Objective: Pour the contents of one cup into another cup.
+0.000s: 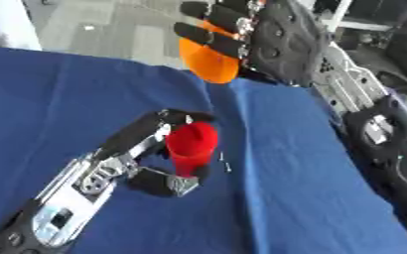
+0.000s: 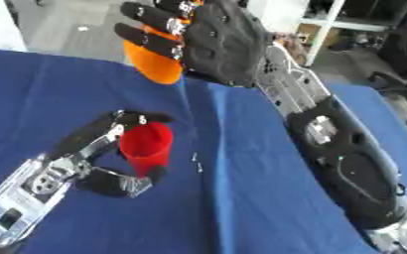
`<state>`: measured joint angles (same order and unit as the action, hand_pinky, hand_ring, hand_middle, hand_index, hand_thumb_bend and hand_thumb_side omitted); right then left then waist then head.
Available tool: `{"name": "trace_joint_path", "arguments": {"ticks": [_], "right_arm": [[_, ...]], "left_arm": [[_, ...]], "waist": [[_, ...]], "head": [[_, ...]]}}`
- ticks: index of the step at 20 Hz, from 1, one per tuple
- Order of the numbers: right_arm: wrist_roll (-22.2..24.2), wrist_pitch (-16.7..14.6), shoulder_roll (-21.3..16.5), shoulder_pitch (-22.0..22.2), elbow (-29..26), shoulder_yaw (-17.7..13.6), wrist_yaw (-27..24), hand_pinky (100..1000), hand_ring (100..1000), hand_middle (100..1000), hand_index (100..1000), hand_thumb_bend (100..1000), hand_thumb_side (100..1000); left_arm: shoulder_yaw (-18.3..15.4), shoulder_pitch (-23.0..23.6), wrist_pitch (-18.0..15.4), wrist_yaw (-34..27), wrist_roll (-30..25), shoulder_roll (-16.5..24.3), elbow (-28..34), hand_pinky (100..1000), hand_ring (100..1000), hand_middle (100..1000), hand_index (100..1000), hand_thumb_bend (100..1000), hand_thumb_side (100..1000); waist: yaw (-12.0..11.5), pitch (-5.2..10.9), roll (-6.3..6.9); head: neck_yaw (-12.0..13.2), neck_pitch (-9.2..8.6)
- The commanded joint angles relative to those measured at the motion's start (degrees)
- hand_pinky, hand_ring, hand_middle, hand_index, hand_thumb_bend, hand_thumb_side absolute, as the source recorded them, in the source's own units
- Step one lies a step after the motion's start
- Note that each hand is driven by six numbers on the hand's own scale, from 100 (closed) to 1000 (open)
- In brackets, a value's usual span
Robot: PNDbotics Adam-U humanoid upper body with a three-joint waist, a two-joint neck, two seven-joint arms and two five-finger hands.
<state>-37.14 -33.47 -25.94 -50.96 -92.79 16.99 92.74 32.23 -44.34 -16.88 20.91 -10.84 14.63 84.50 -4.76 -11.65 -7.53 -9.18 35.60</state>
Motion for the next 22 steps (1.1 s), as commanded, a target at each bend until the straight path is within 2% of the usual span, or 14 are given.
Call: {"name": "trace_joint_path", "arguments": {"ticks": [1, 14, 22], "right_arm": [[-14.82, -13.95, -2.16, -1.49, -1.87, -0.91, -0.98, 691, 459, 690, 754, 226, 100], [-14.82, -13.66, -2.64, -1.41, -1.89, -1.05, -1.31, 689, 455, 687, 752, 228, 100], [-14.75, -16.30, -1.11, -0.21, 0.37, 0.09, 0.86, 677, 438, 674, 749, 207, 100]], "left_arm": [[-0.35, -1.38, -0.05, 0.03, 0.05, 0.53, 0.85, 152, 235, 483, 914, 100, 322], [-0.34, -1.42, -0.01, 0.02, -0.01, 0.55, 0.85, 152, 235, 483, 914, 100, 322], [-0.43, -1.35, 0.04, 0.02, 0.03, 0.57, 0.96, 152, 235, 483, 914, 100, 322]], "waist": [[0.16, 1.27, 0.34], [-0.01, 1.34, 0.27], [-0.08, 1.35, 0.25]], "head": [[-0.10, -0.56], [-0.11, -0.53], [-0.06, -0.53]]}}
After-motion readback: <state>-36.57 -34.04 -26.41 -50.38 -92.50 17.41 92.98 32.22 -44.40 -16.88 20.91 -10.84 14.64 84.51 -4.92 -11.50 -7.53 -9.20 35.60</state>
